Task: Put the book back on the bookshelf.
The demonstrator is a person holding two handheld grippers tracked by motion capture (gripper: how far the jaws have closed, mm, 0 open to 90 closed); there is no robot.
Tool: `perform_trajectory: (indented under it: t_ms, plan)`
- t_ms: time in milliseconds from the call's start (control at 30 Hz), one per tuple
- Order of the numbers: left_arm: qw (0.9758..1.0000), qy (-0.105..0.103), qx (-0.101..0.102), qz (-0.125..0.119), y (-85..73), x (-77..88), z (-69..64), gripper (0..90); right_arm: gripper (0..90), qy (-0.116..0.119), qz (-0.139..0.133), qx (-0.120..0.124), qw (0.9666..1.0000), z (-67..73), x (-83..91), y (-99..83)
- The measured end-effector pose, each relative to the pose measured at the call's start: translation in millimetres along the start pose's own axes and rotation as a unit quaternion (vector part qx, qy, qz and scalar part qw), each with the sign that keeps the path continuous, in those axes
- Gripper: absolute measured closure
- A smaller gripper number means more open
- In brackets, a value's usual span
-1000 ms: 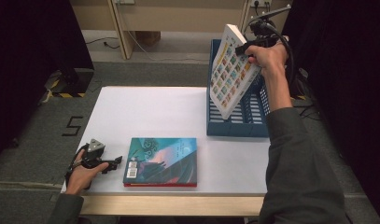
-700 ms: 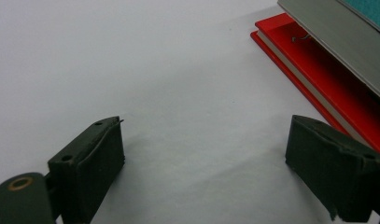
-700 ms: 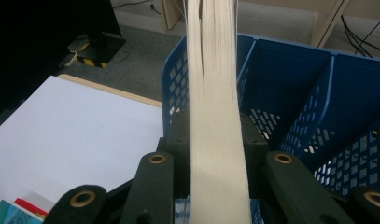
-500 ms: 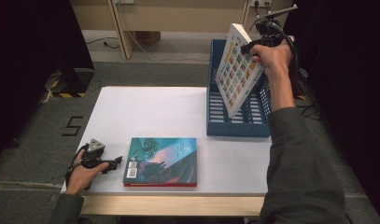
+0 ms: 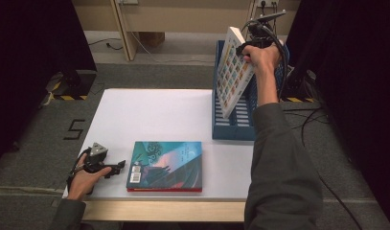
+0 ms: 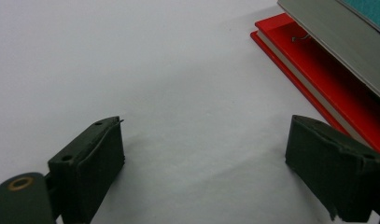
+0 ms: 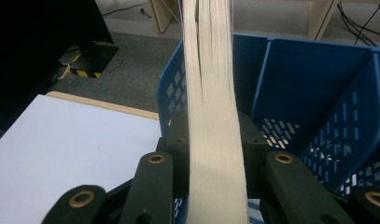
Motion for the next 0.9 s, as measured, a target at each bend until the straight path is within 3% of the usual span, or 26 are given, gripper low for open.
perform_trajectory:
  t_ms: [533, 900]
  plan:
    - [1.0, 0.0, 0.0, 0.0, 0.0, 0.0, 0.0, 10.7, 72.4, -0.013, 0.026, -0.013, 0.9995, -6.6, -52.6, -9.2]
    - [1.0, 0.001, -0.001, 0.001, 0.0, 0.1, 0.0, 10.7, 71.5, -0.017, 0.05, -0.016, 0.9985, -11.2, -72.7, -18.2]
Point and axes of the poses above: each handheld gripper's, and its own axes: x roughly backward along the jaws, y roughly out of its top, z roughly to its left, the point moved 2 cm from there along -x, roughly forward along the jaws, and after that the axes turned 9 degrees about -x, right-handed, at the moved point
